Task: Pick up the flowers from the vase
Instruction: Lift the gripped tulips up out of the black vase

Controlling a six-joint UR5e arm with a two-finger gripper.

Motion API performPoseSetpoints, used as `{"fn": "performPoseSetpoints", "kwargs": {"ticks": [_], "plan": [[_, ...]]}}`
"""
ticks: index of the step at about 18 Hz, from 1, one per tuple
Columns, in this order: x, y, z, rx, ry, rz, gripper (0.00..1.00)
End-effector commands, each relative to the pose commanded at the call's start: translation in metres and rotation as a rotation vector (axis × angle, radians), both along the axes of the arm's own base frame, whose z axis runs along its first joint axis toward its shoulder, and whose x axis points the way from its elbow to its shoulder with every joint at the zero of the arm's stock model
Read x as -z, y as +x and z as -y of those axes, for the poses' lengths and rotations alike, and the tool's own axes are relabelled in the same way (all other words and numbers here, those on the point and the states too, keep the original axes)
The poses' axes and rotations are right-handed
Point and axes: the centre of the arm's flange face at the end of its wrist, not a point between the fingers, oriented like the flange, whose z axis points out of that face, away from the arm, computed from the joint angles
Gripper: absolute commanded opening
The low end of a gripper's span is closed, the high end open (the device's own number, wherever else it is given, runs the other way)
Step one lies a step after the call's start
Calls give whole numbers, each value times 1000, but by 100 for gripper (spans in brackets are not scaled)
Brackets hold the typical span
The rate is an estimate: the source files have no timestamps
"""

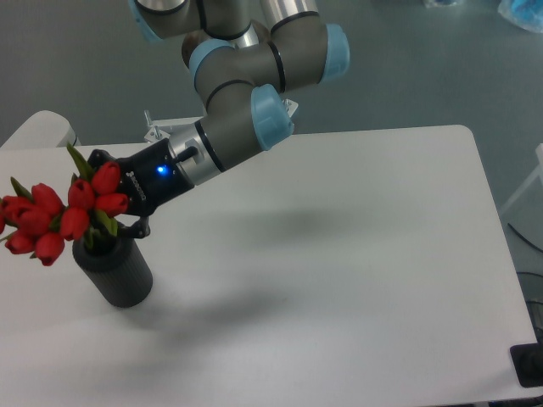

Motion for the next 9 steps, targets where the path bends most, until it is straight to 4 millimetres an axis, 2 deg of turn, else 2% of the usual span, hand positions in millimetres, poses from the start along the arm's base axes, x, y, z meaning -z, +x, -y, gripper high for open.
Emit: {"fn": "performPoseSetpoints", "kwargs": {"ticks": [6, 9], "plan": [[-15, -9, 3, -6, 56, 25, 22], [-24, -20, 10, -20, 91, 48, 22]]}}
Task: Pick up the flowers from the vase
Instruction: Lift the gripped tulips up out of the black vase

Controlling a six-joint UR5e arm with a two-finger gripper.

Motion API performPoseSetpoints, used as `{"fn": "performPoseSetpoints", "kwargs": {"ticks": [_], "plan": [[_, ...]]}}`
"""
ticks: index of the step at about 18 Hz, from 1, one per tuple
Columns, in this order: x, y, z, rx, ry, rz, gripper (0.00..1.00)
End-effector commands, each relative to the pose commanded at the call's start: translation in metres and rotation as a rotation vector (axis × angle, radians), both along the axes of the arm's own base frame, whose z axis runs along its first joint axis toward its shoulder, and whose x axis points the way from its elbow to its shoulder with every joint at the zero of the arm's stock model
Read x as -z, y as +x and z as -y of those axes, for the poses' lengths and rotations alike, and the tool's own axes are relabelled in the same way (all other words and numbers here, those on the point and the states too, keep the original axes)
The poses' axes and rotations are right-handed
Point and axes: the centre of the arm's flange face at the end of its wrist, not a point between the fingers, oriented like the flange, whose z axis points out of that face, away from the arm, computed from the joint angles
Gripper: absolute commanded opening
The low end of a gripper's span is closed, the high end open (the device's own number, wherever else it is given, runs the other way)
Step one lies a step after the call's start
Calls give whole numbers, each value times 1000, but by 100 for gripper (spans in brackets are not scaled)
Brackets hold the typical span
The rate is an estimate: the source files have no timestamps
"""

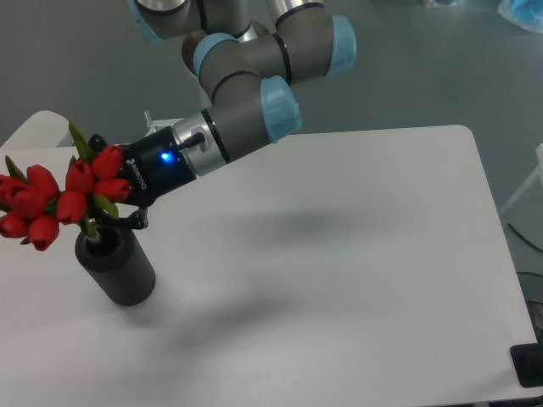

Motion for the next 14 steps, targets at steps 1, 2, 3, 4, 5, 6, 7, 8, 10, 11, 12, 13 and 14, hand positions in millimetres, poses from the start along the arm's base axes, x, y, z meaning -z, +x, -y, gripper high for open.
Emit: {"fn": "performPoseSetpoints", "kwargs": {"ticks": [1, 2, 3, 4, 5, 6, 7, 8, 10, 11, 12, 13, 14], "plan": [[-4, -6, 4, -10, 11, -1, 22], [-7, -9, 5, -15, 17, 1, 22], [-9, -11, 6, -16, 26, 3, 22], [-11, -16, 8, -25, 30, 2, 22], [-15, -19, 9, -31, 36, -5, 22], [-18, -22, 10, -35, 39, -8, 22], [-20, -27, 11, -41, 43, -13, 22], [-23, -30, 13, -47, 47, -18, 22], [-26, -38, 16, -61, 52, -24, 22], [-28, -43, 18, -69, 54, -24, 22], [-32, -45, 18, -71, 58, -24, 22], [-34, -48, 20, -78, 60, -26, 22], [-35, -52, 21, -83, 62, -26, 22]]}}
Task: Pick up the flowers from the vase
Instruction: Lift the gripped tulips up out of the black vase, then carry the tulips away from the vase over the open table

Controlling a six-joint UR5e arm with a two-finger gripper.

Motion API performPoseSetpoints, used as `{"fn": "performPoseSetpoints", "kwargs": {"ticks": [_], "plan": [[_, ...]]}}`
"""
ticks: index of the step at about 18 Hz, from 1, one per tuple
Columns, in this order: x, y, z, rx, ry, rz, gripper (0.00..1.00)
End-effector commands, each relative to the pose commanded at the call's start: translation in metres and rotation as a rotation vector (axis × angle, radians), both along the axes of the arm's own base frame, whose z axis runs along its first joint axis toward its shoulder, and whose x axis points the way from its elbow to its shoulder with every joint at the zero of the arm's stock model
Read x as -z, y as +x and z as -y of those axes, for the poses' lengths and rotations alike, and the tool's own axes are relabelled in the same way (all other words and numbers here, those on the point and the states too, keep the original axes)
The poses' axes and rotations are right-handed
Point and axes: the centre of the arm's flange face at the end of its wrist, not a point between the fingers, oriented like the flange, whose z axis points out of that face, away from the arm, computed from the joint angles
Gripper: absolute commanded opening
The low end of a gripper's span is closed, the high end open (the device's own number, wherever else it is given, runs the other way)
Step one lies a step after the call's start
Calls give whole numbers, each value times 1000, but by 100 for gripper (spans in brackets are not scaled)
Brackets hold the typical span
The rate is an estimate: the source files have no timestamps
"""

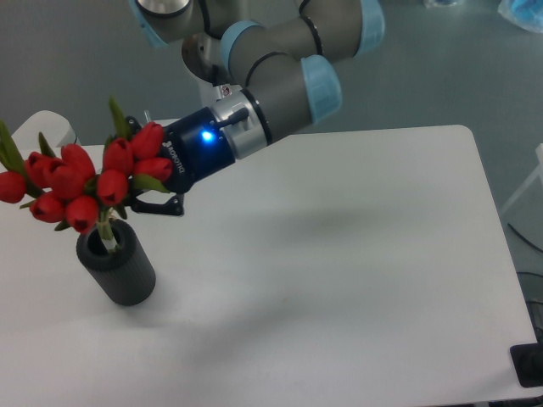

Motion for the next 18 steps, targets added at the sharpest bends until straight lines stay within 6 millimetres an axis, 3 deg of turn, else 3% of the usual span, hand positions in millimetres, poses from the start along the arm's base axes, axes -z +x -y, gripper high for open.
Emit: {"fn": "performPoseSetpoints", "kwargs": {"ticks": [9, 14, 18], "plan": [[-3, -50, 20, -86, 15, -79, 22], [16, -92, 17, -190, -180, -242, 22], [36, -114, 22, -242, -295, -304, 22]]}}
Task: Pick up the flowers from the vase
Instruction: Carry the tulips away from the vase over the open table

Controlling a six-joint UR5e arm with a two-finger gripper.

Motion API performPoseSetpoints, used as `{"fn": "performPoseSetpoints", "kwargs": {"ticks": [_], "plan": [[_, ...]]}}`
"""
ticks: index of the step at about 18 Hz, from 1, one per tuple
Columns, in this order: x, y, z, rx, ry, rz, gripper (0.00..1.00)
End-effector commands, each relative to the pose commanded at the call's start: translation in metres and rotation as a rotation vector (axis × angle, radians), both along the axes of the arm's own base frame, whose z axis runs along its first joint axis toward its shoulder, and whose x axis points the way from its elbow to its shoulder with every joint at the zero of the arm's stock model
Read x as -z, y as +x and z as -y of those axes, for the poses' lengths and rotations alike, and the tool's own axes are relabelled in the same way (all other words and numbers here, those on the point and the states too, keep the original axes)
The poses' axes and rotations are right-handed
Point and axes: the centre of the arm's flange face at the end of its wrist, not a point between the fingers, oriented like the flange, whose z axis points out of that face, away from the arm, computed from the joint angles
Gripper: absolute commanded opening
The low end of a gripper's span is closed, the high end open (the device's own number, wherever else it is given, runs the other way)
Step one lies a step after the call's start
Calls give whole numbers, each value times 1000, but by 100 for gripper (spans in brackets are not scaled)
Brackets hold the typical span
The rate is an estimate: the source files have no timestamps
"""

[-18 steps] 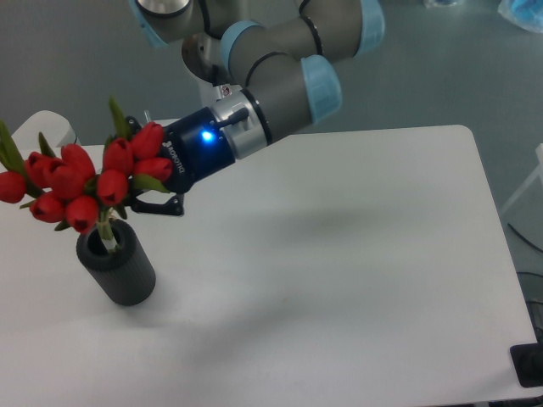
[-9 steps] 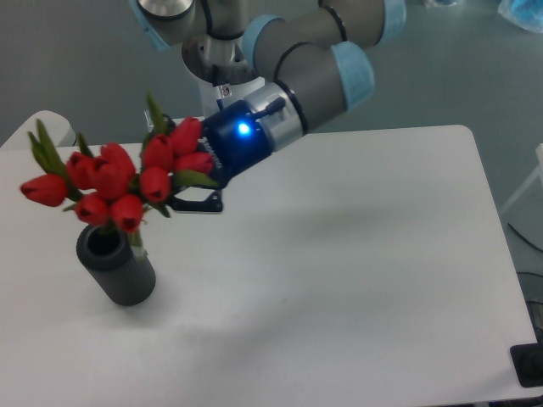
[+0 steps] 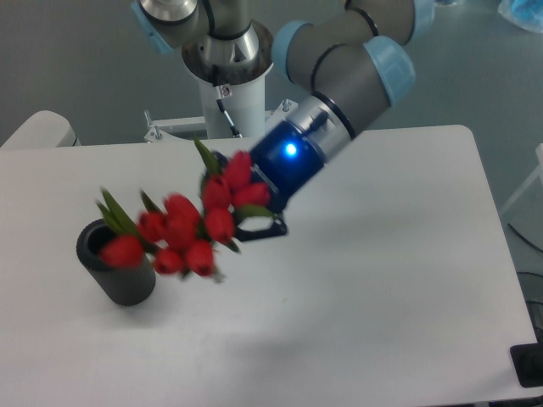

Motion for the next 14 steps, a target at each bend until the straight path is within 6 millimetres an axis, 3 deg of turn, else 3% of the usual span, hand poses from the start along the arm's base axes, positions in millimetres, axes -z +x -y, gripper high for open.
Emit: {"fn": "performPoseSetpoints", "kwargs": {"ticks": [5, 14], "plan": [[15, -13, 7, -59, -189, -144, 16], [57, -6, 15, -34, -425, -291, 11]]}}
